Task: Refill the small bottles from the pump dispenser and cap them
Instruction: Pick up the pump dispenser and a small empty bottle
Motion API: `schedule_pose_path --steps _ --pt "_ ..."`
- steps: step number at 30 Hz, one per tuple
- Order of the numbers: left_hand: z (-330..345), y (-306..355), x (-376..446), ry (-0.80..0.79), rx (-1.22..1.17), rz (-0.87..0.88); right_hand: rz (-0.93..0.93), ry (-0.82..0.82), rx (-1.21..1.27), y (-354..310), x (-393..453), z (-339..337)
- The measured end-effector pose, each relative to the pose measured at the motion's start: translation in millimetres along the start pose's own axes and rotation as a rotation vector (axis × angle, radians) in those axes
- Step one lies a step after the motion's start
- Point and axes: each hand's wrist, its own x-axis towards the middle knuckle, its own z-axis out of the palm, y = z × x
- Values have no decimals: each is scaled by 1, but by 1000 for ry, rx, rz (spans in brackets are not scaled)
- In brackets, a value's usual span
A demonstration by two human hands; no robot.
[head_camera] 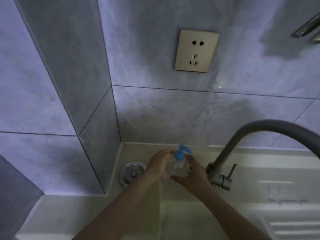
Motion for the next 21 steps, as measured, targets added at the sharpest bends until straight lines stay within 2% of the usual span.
schedule_pose_path --steps 10,16,21 --pt "15 2 -10 3 9 67 47 67 131 1 -29 -8" --pt "37 10 -58 -33 137 137 -2 59 136 11 -72 -29" --pt "68 17 -116 14 33 100 -104 54 103 23 -125 -65"
